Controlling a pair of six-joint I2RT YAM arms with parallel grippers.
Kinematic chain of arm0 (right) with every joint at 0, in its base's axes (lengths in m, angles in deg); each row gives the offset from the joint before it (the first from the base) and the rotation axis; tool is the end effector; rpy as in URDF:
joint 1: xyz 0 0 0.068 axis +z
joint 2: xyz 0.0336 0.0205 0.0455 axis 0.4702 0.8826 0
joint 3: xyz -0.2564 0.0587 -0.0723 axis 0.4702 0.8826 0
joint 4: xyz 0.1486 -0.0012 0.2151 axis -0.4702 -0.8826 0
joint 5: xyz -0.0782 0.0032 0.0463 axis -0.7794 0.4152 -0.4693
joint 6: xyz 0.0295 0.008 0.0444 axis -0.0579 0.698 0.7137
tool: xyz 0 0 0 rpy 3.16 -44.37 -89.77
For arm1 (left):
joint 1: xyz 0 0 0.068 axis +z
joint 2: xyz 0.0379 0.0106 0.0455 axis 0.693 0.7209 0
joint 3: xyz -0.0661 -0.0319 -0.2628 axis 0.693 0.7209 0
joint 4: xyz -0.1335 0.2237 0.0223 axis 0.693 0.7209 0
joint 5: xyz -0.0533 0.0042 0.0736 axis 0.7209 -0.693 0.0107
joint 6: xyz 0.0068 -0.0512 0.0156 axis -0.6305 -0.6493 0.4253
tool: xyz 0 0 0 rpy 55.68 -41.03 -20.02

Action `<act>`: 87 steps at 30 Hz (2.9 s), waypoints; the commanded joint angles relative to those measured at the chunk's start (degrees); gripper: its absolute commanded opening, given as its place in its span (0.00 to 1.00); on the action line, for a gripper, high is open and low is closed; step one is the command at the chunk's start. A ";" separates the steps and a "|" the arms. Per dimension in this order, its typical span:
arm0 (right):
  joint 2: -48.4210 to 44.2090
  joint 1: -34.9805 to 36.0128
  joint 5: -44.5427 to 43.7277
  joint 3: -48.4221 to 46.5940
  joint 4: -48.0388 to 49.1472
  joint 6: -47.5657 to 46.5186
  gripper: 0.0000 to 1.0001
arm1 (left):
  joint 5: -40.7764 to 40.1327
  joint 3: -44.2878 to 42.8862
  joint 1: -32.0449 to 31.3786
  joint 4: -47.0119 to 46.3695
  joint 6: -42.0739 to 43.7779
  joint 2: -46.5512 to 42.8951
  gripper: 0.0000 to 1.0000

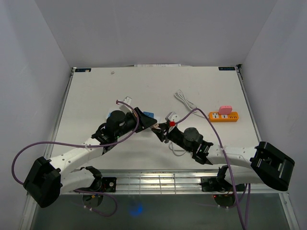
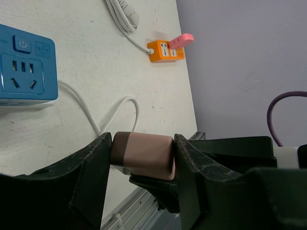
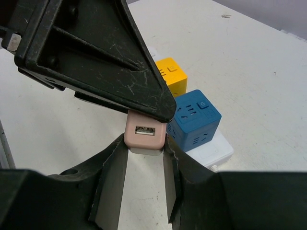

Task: Insert the plug

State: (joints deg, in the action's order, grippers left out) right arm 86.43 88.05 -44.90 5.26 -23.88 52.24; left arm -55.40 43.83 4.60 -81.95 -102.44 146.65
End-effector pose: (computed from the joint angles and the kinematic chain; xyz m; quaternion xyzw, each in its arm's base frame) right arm 0.1308 0.2157 0.2290 -0.2910 0.6281 0.3199 0.6469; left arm 0.1850 -0.1588 0.2459 -0.0738 0.8039 -0.4799 0.3434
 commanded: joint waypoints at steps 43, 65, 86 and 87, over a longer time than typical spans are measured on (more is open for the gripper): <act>1.44 -0.07 -3.22 -1.01 5.92 -0.73 0.08 | -5.28 -3.92 0.24 6.36 1.15 -0.40 0.94; -3.66 -0.95 -7.09 1.09 4.78 -0.82 0.08 | -14.86 -2.17 24.76 1.65 -6.84 3.70 0.98; -5.77 -1.21 -2.96 3.99 6.27 -1.52 0.08 | 4.80 -17.22 47.17 -23.12 -11.04 45.90 0.90; -5.77 -1.21 -2.78 3.99 6.36 -1.52 0.08 | 5.85 -16.60 47.44 -29.06 -11.58 47.39 0.89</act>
State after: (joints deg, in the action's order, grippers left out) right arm 82.17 87.03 -48.52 9.15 -21.27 50.95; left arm -57.54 27.15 51.59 -98.65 -112.60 191.41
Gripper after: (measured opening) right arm 0.373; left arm 0.898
